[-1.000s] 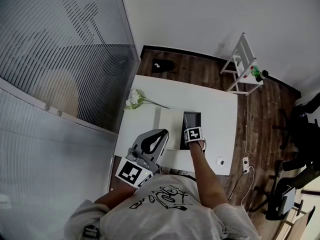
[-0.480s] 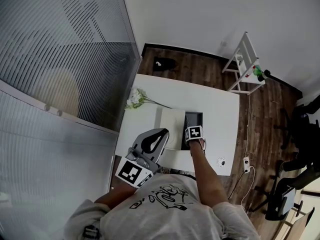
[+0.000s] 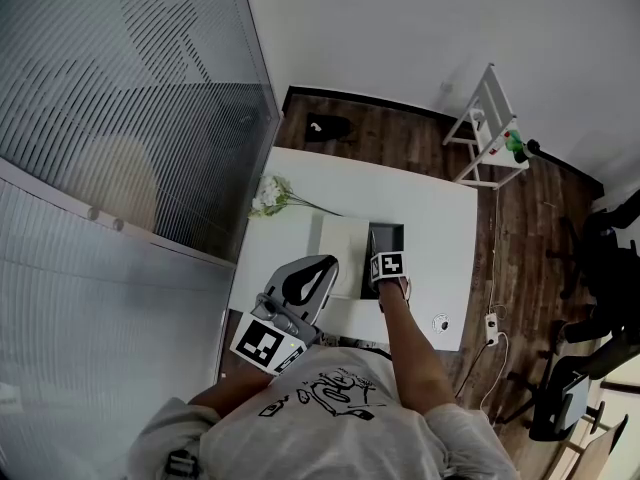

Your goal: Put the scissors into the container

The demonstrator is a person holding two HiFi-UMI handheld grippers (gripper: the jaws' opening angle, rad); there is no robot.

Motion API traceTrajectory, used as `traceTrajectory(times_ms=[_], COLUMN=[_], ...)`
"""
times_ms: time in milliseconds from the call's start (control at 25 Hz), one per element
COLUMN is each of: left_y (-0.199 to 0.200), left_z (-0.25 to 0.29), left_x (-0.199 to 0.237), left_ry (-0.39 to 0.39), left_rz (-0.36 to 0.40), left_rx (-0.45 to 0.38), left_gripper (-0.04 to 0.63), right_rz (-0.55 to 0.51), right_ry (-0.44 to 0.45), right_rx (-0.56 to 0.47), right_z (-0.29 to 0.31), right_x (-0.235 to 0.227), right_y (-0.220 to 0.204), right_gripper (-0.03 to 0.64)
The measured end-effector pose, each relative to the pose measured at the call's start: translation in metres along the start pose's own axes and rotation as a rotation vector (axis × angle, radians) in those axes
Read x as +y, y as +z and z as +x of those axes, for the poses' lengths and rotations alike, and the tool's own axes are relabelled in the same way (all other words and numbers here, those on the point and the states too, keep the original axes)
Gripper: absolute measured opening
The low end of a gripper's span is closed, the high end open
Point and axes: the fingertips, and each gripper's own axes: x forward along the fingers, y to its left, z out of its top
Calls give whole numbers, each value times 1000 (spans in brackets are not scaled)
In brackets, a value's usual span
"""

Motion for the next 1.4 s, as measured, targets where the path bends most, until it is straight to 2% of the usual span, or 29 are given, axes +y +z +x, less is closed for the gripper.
traceTrajectory(times_ms=[600, 1120, 1400], left_y=[3, 5, 6], left_z=[-6, -7, -8], left_x=[-14, -28, -27], left_ry=[2, -15, -15], left_rz=[-5, -1, 1], left_rx=[-11, -24, -26], left_gripper=[26, 27, 26], right_rz=[-13, -105, -154], right_ry=[9, 26, 65], right_rx=[-109, -367, -508], right_z=[-32, -121, -177], right_x=[3, 16, 33], right_y=[10, 51, 66], right_gripper=[98, 78, 70])
